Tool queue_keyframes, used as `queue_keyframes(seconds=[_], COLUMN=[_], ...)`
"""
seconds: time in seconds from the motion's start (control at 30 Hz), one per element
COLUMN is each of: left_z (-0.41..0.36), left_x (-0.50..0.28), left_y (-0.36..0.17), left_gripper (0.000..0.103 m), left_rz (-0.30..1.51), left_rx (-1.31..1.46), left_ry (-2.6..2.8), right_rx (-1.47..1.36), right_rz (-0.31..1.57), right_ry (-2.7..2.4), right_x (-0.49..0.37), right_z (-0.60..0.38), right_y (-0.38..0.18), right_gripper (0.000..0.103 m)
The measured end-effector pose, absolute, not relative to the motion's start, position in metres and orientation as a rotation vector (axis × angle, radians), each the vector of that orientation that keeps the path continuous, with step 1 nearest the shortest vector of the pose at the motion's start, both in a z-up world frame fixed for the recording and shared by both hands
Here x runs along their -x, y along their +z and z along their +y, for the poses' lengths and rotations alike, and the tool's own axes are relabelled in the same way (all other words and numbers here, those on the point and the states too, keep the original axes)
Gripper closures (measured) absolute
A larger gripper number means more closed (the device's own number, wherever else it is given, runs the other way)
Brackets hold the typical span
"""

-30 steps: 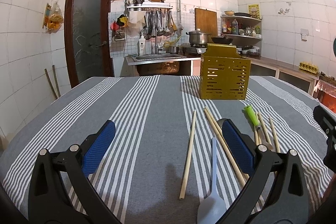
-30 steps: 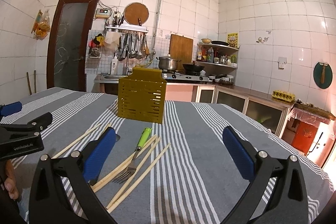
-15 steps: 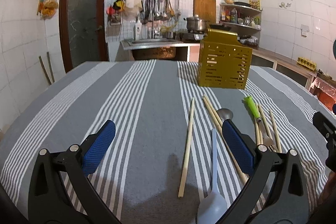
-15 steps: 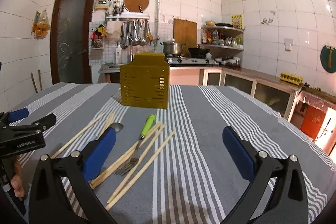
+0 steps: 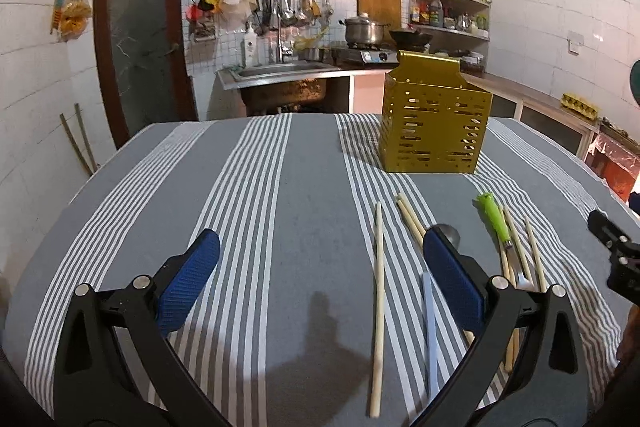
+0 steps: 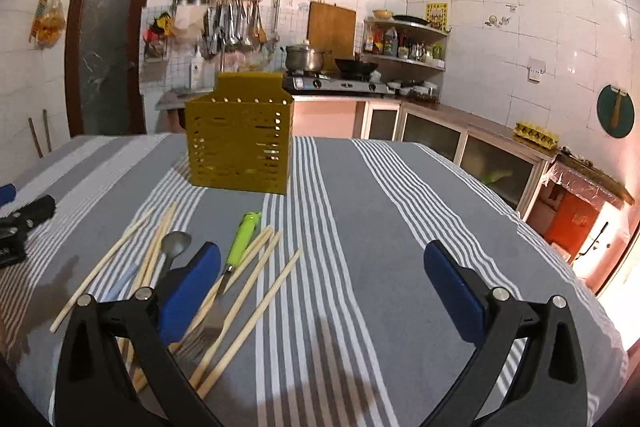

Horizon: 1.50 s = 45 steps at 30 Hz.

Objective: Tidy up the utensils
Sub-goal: 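Close the left tool on a wooden chopstick while the right tool grasps another chopstick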

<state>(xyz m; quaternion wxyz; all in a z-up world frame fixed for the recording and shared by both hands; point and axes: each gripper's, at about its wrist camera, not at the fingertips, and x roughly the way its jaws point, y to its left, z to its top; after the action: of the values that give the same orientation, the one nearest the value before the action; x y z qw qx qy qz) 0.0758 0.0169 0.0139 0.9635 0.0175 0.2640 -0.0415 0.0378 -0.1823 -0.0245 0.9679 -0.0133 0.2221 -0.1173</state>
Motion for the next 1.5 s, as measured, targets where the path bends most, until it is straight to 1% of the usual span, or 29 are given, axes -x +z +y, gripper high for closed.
queue_keyframes(seconds=[0.13,0.3,0.5,0.6,0.7,0.83,0.9,0.93,0.97,1.03,1.1,1.2,1.27,1.33,1.4,1.43,1.5], left_z=[0.019,0.013,-0.005,-0.012,-0.014,-0.024,-0.027,-0.028,-0.029,-0.026,-0.026,-0.025,-0.027,-0.027,-0.029,-0.031,-0.035], left_x=[-0.1,-0.135,-0.172,-0.191,-0.206,-0.208,-0.207,-0.206,-0.205,-0.204,-0.203,-0.205,-0.205,-0.206,-0.209,-0.211,-0.215], left_y=[0.017,0.007,-0.015,-0.033,-0.051,-0.055,-0.055,-0.055,-0.055,-0.054,-0.053,-0.053,-0.053,-0.052,-0.051,-0.051,-0.051], left_gripper=[0.005,0.005,0.006,0.014,0.025,0.025,0.027,0.028,0.032,0.041,0.055,0.061,0.063,0.069,0.081,0.084,0.096], left_rz=[0.575,0.663,0.78,0.849,0.928,0.914,0.914,0.914,0.914,0.915,0.917,0.928,0.936,0.95,0.969,0.978,0.995], left_rx=[-0.013,0.007,-0.008,-0.026,-0.012,-0.064,-0.073,-0.077,-0.082,-0.082,-0.077,-0.079,-0.091,-0.087,-0.075,-0.071,-0.074], left_ry=[-0.109,-0.138,-0.19,-0.199,-0.209,-0.208,-0.215,-0.217,-0.219,-0.22,-0.23,-0.234,-0.231,-0.238,-0.245,-0.25,-0.259], right_rx=[0.042,0.038,-0.01,-0.045,-0.048,-0.058,-0.055,-0.065,-0.084,-0.089,-0.084,-0.097,-0.097,-0.108,-0.137,-0.15,-0.164], right_rz=[0.571,0.597,0.706,0.766,0.794,0.828,0.85,0.865,0.875,0.88,0.886,0.89,0.893,0.897,0.909,0.918,0.928], right_ry=[-0.241,-0.283,-0.325,-0.322,-0.343,-0.364,-0.366,-0.357,-0.35,-0.353,-0.359,-0.361,-0.363,-0.362,-0.362,-0.36,-0.35], right_x=[-0.071,-0.096,-0.129,-0.136,-0.14,-0.143,-0.147,-0.149,-0.15,-0.15,-0.151,-0.145,-0.143,-0.143,-0.144,-0.145,-0.148], right_z=[-0.184,-0.191,-0.204,-0.208,-0.209,-0.208,-0.206,-0.204,-0.204,-0.202,-0.195,-0.187,-0.184,-0.184,-0.186,-0.186,-0.187], right_y=[-0.024,-0.022,-0.054,-0.07,-0.076,-0.081,-0.085,-0.088,-0.09,-0.09,-0.089,-0.089,-0.09,-0.09,-0.089,-0.089,-0.088], right_gripper=[0.004,0.004,0.004,0.004,0.005,0.006,0.016,0.019,0.023,0.028,0.039,0.05,0.053,0.056,0.06,0.063,0.074])
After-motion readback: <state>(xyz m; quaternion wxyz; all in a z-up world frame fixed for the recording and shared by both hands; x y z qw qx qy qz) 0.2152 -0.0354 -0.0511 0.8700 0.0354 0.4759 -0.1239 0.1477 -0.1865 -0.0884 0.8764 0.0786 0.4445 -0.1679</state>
